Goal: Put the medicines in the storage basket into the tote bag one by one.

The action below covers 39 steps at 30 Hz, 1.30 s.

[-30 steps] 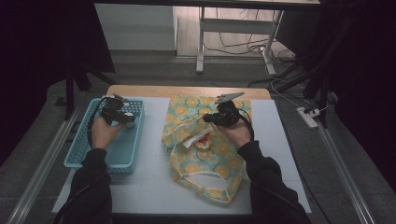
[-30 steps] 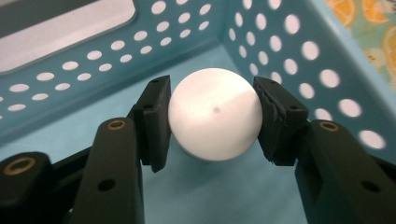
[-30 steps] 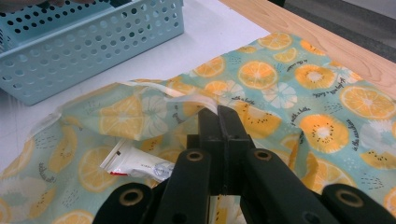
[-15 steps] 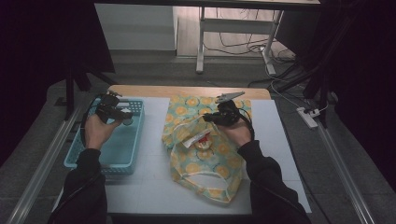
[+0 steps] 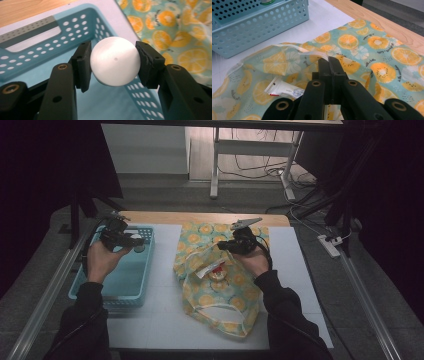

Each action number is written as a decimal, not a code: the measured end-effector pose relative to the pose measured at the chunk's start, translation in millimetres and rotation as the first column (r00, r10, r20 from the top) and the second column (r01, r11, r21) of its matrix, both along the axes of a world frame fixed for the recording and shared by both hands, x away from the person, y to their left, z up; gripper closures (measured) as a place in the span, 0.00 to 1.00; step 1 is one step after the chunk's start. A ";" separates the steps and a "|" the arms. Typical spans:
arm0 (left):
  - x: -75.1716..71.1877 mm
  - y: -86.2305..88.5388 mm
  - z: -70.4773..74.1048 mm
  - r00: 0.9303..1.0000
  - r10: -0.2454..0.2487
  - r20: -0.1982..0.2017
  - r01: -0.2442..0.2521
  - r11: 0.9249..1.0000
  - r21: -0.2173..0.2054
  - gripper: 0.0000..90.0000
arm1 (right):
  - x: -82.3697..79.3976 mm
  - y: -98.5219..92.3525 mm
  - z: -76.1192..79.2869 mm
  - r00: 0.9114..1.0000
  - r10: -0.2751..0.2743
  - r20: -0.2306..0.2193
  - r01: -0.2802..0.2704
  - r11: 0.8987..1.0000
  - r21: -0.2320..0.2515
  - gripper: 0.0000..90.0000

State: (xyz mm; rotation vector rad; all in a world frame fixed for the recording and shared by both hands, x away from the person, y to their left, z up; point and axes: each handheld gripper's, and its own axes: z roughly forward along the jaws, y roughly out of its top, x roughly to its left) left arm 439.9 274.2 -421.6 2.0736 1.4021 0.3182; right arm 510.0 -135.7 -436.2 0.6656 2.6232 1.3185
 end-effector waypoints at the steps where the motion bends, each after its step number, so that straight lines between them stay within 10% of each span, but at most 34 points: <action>1: -1.2 -1.4 1.5 1.000 -0.004 0.001 0.004 1.000 -0.001 0.56 | 0.1 -0.1 0.0 1.000 -0.001 0.001 0.001 1.000 0.000 1.00; 19: -15.9 -47.6 20.3 0.985 -0.166 0.035 0.168 0.985 -0.044 0.56 | 1.9 0.0 0.4 1.000 -0.007 -0.001 0.007 1.000 0.003 1.00; 39: -21.3 -116.1 22.0 0.937 -0.345 0.050 0.348 0.935 -0.063 0.56 | 1.0 0.3 -2.0 1.000 -0.008 0.001 0.008 1.000 -0.002 1.00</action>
